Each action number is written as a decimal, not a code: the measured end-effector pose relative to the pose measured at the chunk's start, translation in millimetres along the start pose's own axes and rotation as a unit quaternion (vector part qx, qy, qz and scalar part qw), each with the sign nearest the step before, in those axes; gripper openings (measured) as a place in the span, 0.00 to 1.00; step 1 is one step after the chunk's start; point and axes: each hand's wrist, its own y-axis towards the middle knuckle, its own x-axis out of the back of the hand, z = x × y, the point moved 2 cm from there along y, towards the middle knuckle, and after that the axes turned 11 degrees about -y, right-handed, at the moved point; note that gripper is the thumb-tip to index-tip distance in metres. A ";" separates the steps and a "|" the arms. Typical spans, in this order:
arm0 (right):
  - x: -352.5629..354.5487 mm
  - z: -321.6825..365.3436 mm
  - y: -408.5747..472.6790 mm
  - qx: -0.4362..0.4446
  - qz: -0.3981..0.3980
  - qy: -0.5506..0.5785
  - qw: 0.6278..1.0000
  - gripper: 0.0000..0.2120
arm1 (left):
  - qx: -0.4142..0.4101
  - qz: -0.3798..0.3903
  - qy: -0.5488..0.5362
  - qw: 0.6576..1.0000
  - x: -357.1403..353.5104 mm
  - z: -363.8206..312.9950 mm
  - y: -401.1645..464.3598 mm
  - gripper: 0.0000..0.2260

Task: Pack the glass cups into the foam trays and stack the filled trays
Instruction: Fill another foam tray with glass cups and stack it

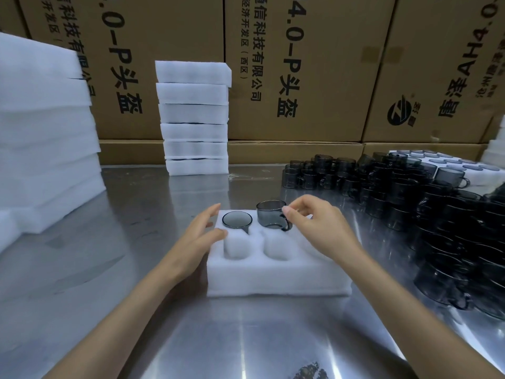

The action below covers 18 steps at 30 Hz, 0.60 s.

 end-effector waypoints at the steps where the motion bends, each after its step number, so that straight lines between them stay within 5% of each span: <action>1: 2.4 -1.5 1.1 0.005 -0.021 -0.004 1.000 0.07 | -0.015 -0.003 0.006 1.000 -0.5 -7.0 -0.6 0.28; 5: 11.4 -9.0 6.0 0.051 -0.051 0.019 0.997 0.17 | -0.101 0.036 0.070 0.992 -13.1 -38.8 -7.3 0.27; 10: -2.4 -8.0 3.0 0.159 0.082 -0.080 0.980 0.24 | -0.134 0.144 0.253 0.947 -41.4 -44.7 -12.6 0.29; 18: -8.3 -8.5 3.0 0.119 0.143 -0.180 0.966 0.22 | -0.129 0.144 0.392 0.900 -45.6 -33.5 -10.4 0.28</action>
